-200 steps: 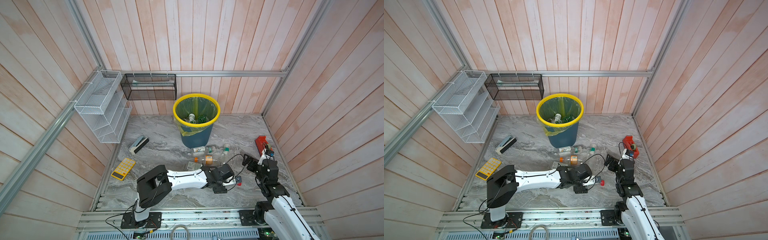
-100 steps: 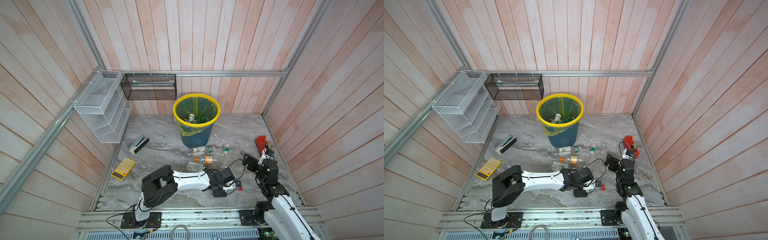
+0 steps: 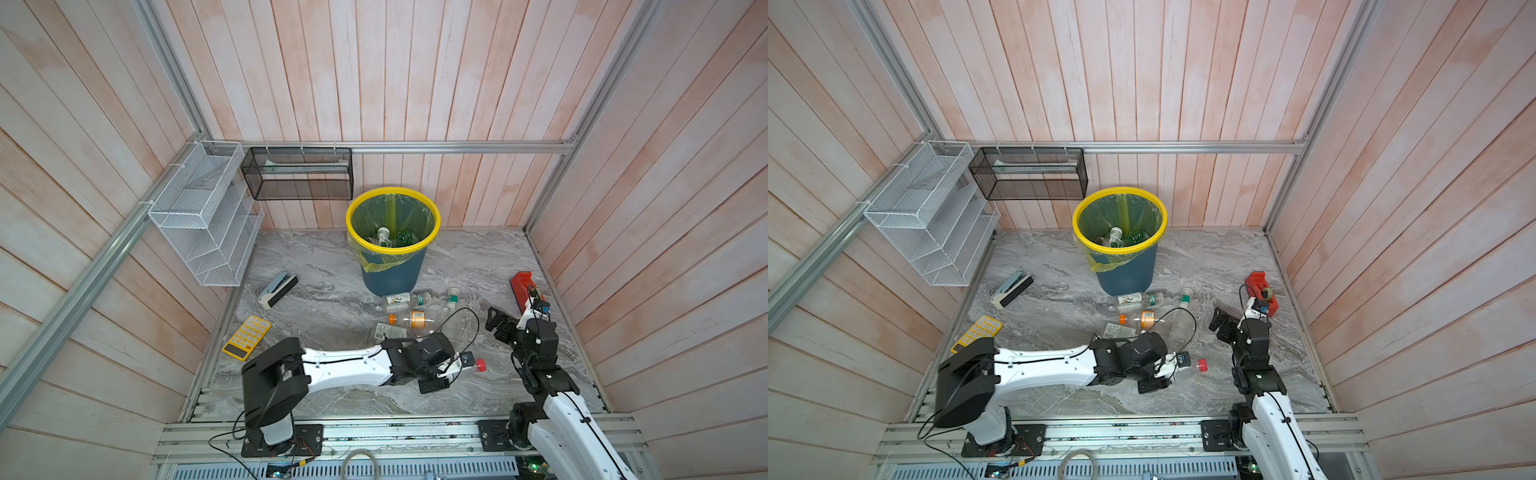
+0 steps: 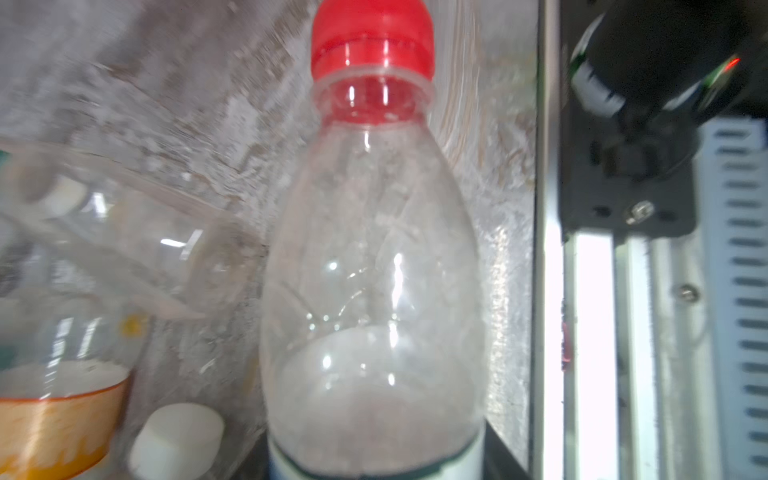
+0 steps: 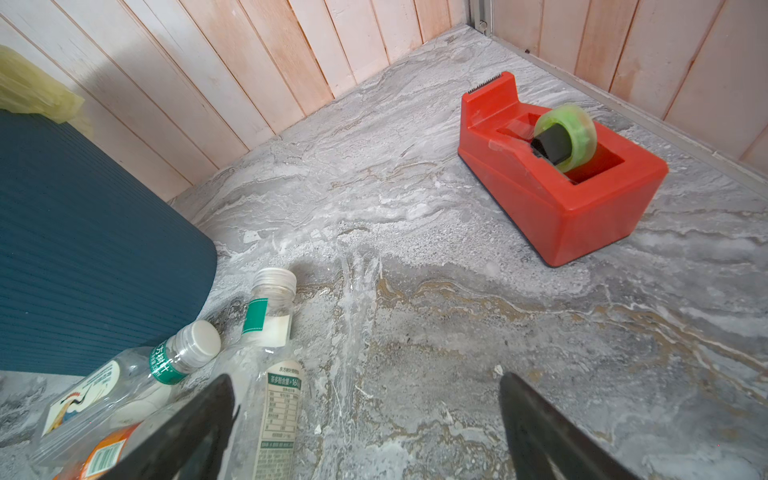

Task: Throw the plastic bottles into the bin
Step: 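Grasp the red-capped clear bottle with the left gripper and lift, then carry the red-capped bottle over the bin and open the left gripper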

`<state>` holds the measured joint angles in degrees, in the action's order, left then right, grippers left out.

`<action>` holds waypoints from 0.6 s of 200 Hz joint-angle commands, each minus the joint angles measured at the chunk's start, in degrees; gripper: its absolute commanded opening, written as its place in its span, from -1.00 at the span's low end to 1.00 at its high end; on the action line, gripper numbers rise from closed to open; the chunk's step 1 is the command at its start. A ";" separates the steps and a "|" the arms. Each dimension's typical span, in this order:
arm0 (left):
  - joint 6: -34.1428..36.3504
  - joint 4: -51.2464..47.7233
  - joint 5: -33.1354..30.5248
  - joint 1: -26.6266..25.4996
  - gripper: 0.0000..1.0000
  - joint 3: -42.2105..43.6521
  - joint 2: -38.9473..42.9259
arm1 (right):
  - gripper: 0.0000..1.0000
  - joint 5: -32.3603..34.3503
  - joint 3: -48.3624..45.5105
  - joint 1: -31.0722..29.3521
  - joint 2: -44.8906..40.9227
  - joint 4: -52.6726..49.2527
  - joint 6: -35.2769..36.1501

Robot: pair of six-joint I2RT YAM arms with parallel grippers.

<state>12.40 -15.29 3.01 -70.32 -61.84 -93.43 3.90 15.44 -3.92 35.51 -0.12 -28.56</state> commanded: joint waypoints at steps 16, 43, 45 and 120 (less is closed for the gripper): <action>-9.48 16.27 -7.66 2.46 -0.14 9.12 19.77 | 0.98 -1.39 -1.01 0.35 -1.66 0.38 0.14; -6.17 22.72 -20.23 2.68 -0.07 14.07 34.26 | 0.98 -2.66 -0.52 0.34 -3.33 0.39 0.91; -5.59 23.23 -21.00 2.72 -0.06 14.22 35.15 | 0.98 -2.73 -0.48 0.33 -3.40 0.38 0.99; -6.59 26.53 -11.22 26.42 0.03 -1.99 29.81 | 0.94 -14.97 0.93 0.23 -3.88 5.39 -2.07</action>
<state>11.99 14.87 -17.43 -53.43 -55.13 -53.67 -4.21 15.05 -3.92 30.04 1.28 -28.53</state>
